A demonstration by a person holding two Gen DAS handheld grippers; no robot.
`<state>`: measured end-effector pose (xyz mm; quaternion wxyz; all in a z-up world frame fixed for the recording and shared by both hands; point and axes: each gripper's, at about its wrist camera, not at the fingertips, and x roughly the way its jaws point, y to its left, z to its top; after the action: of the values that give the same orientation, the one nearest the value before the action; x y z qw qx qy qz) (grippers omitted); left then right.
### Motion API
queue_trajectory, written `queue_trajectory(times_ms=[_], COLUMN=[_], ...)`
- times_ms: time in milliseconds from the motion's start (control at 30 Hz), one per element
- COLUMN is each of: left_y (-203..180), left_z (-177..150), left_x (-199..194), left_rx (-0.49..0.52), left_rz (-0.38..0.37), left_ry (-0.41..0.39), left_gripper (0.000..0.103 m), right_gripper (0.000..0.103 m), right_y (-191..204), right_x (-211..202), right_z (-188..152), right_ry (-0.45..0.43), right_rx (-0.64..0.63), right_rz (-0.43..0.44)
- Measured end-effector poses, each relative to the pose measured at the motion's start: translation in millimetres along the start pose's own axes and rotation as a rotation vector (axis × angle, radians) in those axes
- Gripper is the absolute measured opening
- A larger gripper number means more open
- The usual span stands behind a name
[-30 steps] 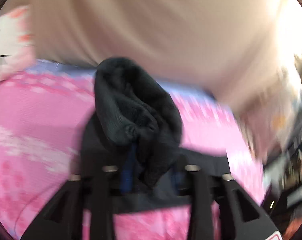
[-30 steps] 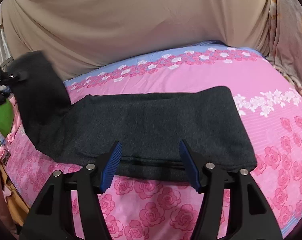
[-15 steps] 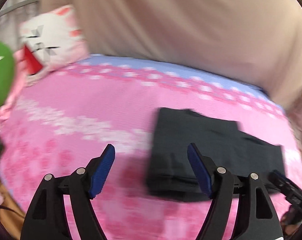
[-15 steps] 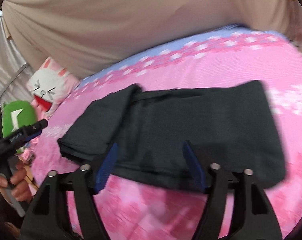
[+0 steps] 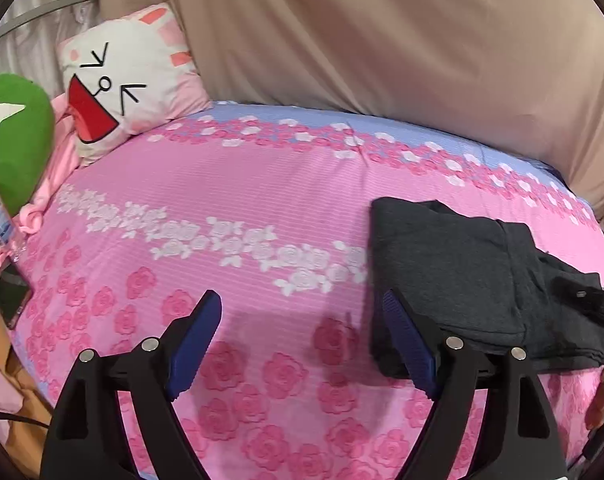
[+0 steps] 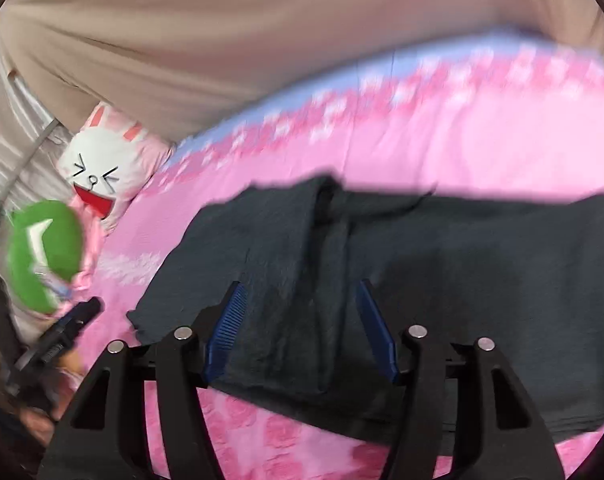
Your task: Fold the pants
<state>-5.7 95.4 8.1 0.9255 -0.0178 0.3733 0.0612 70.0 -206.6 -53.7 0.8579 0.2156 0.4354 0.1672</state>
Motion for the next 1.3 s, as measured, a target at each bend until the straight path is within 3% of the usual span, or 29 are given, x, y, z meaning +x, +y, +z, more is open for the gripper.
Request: queue_trajectory(times_ms=[67, 133, 200, 267, 367, 433, 567, 633, 700, 767, 833, 900, 933, 967, 1033, 1100, 1167, 1200, 1267, 1300], left_y=[-3.3, -3.5, -2.2, -1.3, -0.4, 1.4, 3.0, -2.7, -16.9, -43.0, -70.1, -93.6, -105.7, -110.7, -119.8, -124.7, -135.7, -139.0, -136.8, -133.8], left_z=[-2.1, -4.3, -4.8, -3.0, 1.2, 4.0, 7.8, 9.6, 11.7, 16.3, 19.4, 18.1, 15.9, 14.1, 8.6, 6.7, 5.3, 5.6, 9.6, 12.8], left_x=[2.9, 6.7, 10.8, 14.6, 10.4, 4.2, 5.9, 16.0, 27.9, 40.0, 52.3, 67.2, 77.6, 84.0, 100.5, 100.0, 101.6, 100.9, 96.3, 92.9], left_rx=[-0.002, -0.005, -0.012, -0.030, -0.045, -0.045, -0.074, -0.096, -0.109, -0.079, -0.030, -0.001, -0.002, -0.016, -0.058, -0.064, -0.029, -0.012, -0.028, -0.030], left_rz=[-0.021, -0.023, -0.016, -0.012, -0.036, -0.042, -0.088, -0.147, -0.217, -0.274, -0.273, -0.289, -0.336, -0.354, -0.390, -0.377, -0.356, -0.378, -0.434, -0.442], left_ry=[0.015, 0.029, 0.037, 0.053, 0.058, 0.047, 0.055, 0.096, 0.138, 0.166, 0.186, 0.237, 0.285, 0.314, 0.378, 0.330, 0.308, 0.300, 0.312, 0.301], left_gripper=[0.081, 0.082, 0.082, 0.082, 0.082, 0.082, 0.085, 0.085, 0.085, 0.085, 0.085, 0.085, 0.085, 0.085, 0.085, 0.087, 0.070, 0.013, 0.010, 0.009], right_gripper=[0.059, 0.059, 0.052, 0.023, 0.017, 0.017, 0.018, 0.018, 0.019, 0.023, 0.024, 0.025, 0.033, 0.049, 0.070, 0.072, 0.071, 0.064, 0.031, 0.030], right_y=[0.3, 2.9, 13.1, 21.0, 28.3, 22.8, -12.4, -55.6, -92.4, -114.4, -118.8, -118.4, -118.8, -121.3, -132.5, -146.0, -160.5, -167.2, -160.1, -151.6], right_x=[10.9, 18.6, 22.6, 29.2, 4.7, -40.4, -110.6, -116.3, -100.5, -80.3, -89.5, -105.5, -113.4, -119.1, -123.0, -115.3, -101.9, -92.8, -93.1, -98.7], right_z=[-6.7, -15.0, -16.9, -15.0, -2.8, 9.7, 11.6, 1.6, -9.7, -20.9, -25.2, -22.3, -20.3, -20.0, -20.4, -22.2, -25.1, -26.3, -23.0, -21.2], right_ry=[0.031, 0.039, 0.018, 0.014, -0.063, -0.169, -0.314, -0.279, -0.209, -0.138, -0.182, -0.234, -0.256, -0.269, -0.281, -0.245, -0.199, -0.181, -0.179, -0.199], right_rx=[-0.006, 0.016, -0.023, -0.043, -0.075, -0.093, -0.102, -0.047, 0.034, 0.068, 0.102, 0.109, 0.108, 0.109, 0.125, 0.150, 0.195, 0.234, 0.221, 0.221], right_rz=[-0.007, 0.060, 0.069, 0.091, 0.120, 0.132, -0.040, -0.194, -0.256, -0.289, -0.231, -0.239, -0.249, -0.255, -0.277, -0.287, -0.220, -0.148, -0.104, -0.087])
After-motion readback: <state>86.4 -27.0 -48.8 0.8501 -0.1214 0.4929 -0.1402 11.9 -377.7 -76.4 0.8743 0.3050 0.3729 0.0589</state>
